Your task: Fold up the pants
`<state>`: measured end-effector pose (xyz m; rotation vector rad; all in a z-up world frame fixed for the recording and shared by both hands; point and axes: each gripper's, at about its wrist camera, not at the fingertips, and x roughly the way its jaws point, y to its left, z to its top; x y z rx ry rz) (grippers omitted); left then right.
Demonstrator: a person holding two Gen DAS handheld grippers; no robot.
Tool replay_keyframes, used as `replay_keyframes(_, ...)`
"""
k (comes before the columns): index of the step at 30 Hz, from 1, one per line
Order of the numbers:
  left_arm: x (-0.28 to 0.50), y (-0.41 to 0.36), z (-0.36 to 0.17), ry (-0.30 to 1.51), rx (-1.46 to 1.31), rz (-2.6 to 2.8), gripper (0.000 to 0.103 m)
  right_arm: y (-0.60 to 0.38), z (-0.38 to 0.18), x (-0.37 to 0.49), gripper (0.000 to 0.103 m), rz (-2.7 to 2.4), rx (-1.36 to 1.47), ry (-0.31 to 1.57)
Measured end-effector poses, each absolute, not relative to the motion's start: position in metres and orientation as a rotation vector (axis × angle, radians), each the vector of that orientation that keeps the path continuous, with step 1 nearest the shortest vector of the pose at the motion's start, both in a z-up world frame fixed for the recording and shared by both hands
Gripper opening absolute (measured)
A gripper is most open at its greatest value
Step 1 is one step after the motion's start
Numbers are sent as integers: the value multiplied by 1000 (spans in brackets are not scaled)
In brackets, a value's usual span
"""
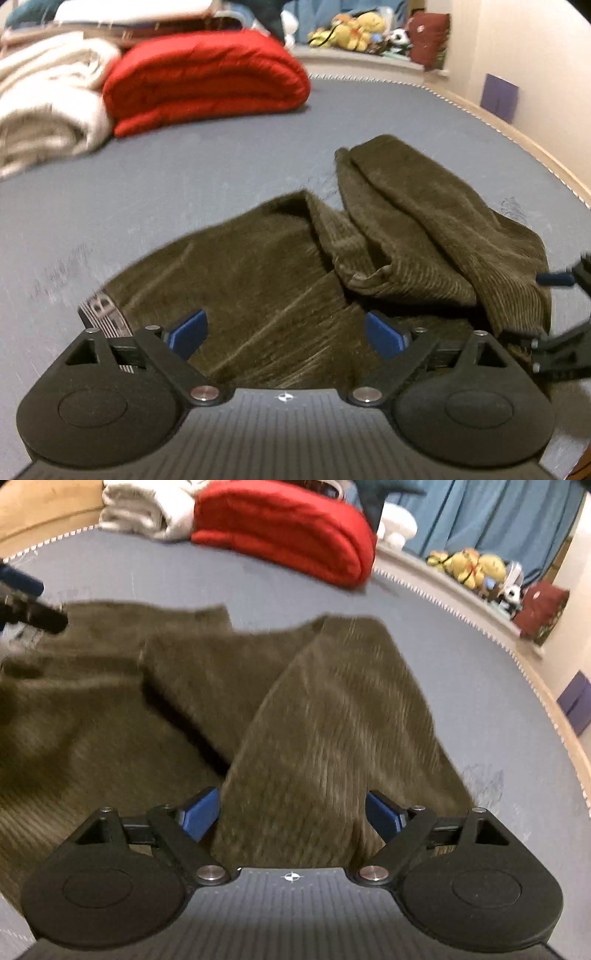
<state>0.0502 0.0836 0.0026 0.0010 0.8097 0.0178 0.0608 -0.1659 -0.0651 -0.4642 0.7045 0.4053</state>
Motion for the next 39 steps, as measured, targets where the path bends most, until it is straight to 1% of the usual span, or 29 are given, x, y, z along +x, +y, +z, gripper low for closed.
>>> replay_keyframes(4,46,88,0,833,-6,33,98,-159,-75,61,87,434,-480,728)
replay_keyframes(6,42,88,1,832,-3,31,101,-153,-76,61,88,447,-479,725)
replay_keyframes(9,37,86,2,830,3,22,101,-141,-73,58,88,461,-491,712)
replay_keyframes(16,31,87,-12,881,18,39,102,-119,-76,58,88,388,-610,677)
replay_keyframes(20,32,91,-16,895,22,52,102,-109,-85,58,84,351,-684,660)
replay_keyframes(22,32,94,-15,895,12,60,102,-110,-87,58,71,330,-698,655)
replay_keyframes(23,32,96,-14,896,5,62,102,-110,-87,59,57,322,-710,664)
replay_keyframes(24,32,97,-13,897,-3,62,102,-110,-88,59,39,318,-723,673)
replay_keyframes(27,31,99,-8,900,-38,58,102,-109,-85,53,19,296,-783,658)
replay_keyframes(30,28,96,-3,901,-60,45,102,-114,-74,42,11,282,-807,624)
replay_keyframes(33,22,92,0,896,-62,33,102,-131,-59,30,7,273,-792,614)
replay_keyframes(39,13,93,3,889,-80,28,102,-186,-38,-4,7,248,-768,643)
